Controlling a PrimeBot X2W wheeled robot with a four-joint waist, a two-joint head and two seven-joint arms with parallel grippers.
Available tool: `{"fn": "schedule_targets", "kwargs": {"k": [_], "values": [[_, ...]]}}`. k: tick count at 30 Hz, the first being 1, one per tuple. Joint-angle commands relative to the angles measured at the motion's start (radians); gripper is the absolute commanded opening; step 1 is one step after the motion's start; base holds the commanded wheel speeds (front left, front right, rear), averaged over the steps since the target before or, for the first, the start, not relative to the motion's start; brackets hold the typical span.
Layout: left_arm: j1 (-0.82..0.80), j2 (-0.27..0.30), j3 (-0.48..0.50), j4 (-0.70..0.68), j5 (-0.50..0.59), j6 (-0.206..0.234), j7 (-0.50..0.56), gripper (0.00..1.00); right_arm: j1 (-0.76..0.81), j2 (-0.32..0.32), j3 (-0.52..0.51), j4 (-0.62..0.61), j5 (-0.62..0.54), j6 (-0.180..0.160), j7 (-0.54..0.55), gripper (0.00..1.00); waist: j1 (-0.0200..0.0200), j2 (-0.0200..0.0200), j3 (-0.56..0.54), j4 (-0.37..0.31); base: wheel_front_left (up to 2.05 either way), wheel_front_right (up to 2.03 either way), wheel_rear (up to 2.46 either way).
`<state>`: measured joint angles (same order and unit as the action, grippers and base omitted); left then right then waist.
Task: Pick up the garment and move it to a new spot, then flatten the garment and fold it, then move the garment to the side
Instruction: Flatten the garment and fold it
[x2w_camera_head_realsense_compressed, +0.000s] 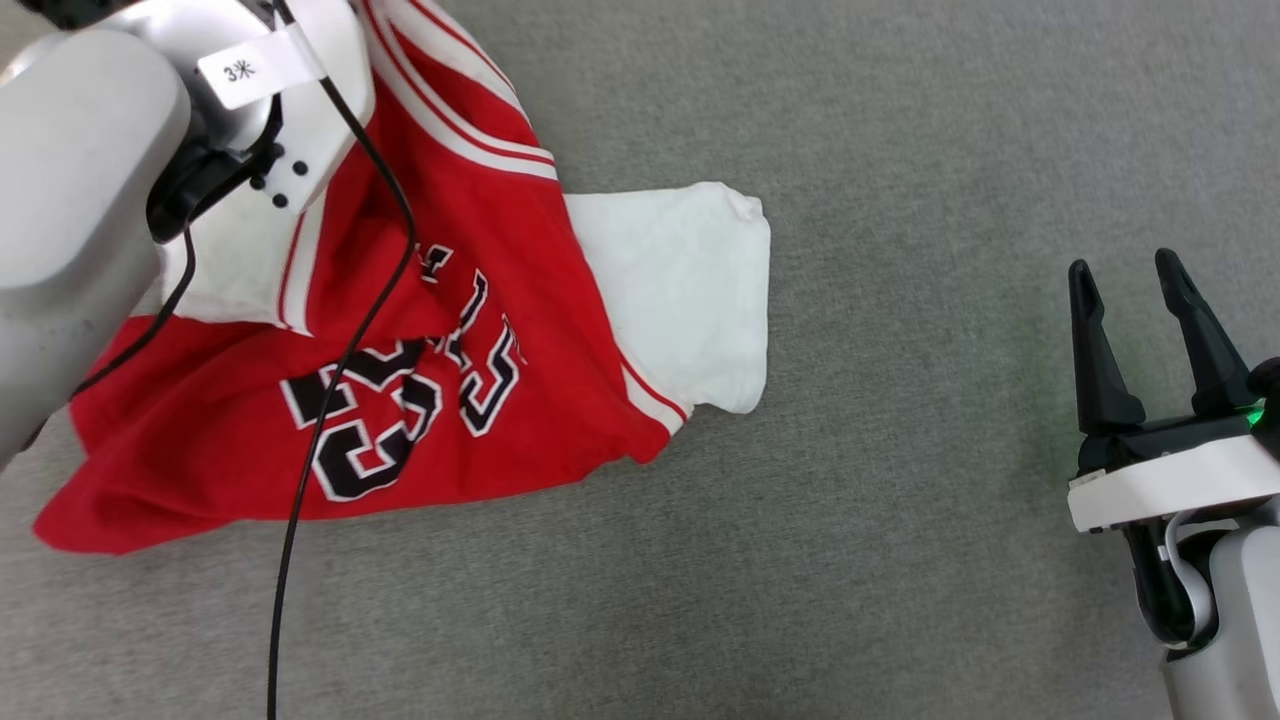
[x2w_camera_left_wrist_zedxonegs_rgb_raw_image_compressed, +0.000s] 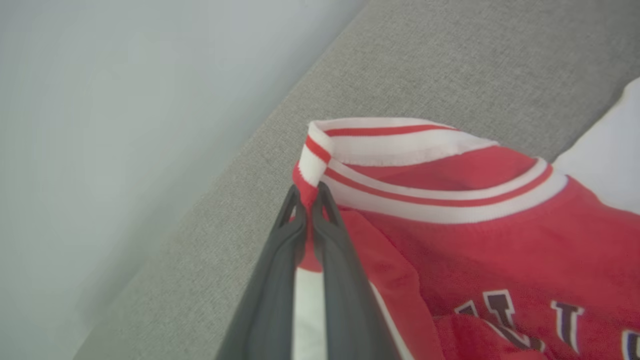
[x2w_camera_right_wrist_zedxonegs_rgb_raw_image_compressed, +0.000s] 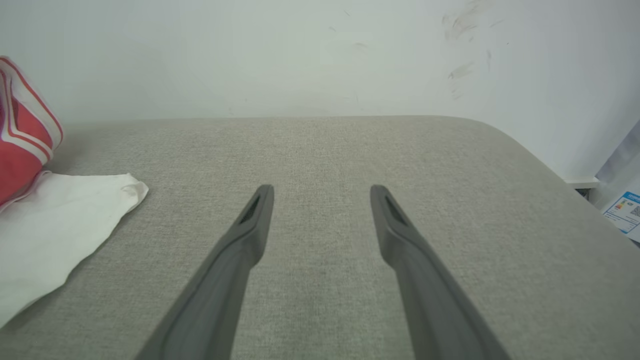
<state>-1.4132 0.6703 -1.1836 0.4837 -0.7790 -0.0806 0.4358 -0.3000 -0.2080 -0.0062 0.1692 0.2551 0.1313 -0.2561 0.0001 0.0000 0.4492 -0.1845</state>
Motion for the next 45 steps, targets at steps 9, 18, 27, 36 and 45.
{"fn": "schedule_targets", "kwargs": {"k": [9, 18, 27, 36, 45], "values": [[0.1, -0.07, -0.026, 0.245, -0.08, -0.038, -0.013, 0.0, -0.034, 0.01, -0.009, 0.002, -0.009, -0.001, -0.009, 1.0, -0.0001, 0.0, 0.063, -0.043, 0.0, 0.0, 0.0], [0.114, -0.099, 0.01, 0.312, -0.096, -0.045, -0.223, 1.0, -0.004, 0.008, -0.012, -0.001, -0.015, -0.001, -0.009, 1.0, -0.0001, 0.0, 0.003, -0.001, 0.0, 0.0, 0.0], [0.192, -0.092, 0.069, 0.2, -0.072, 0.049, -0.546, 1.0, 0.045, -0.013, -0.022, -0.025, -0.022, -0.001, -0.009, 1.0, -0.0001, 0.0, -0.133, 0.099, 0.0, 0.0, 0.0], [0.398, 0.002, 0.166, -0.077, -0.071, 0.29, -0.694, 1.0, -0.067, -0.134, 0.007, -0.077, -0.03, -0.001, 0.037, 1.0, -0.0001, 0.0, -0.198, 0.181, 0.0, 0.0, 0.0], [0.689, 0.015, 0.38, -0.393, 0.057, 0.541, -0.702, 1.0, -0.277, -0.302, 0.188, -0.096, 0.045, -0.001, 0.307, 1.0, -0.0001, 0.0, -0.197, 0.25, 0.0, 0.0, 0.0]]}}
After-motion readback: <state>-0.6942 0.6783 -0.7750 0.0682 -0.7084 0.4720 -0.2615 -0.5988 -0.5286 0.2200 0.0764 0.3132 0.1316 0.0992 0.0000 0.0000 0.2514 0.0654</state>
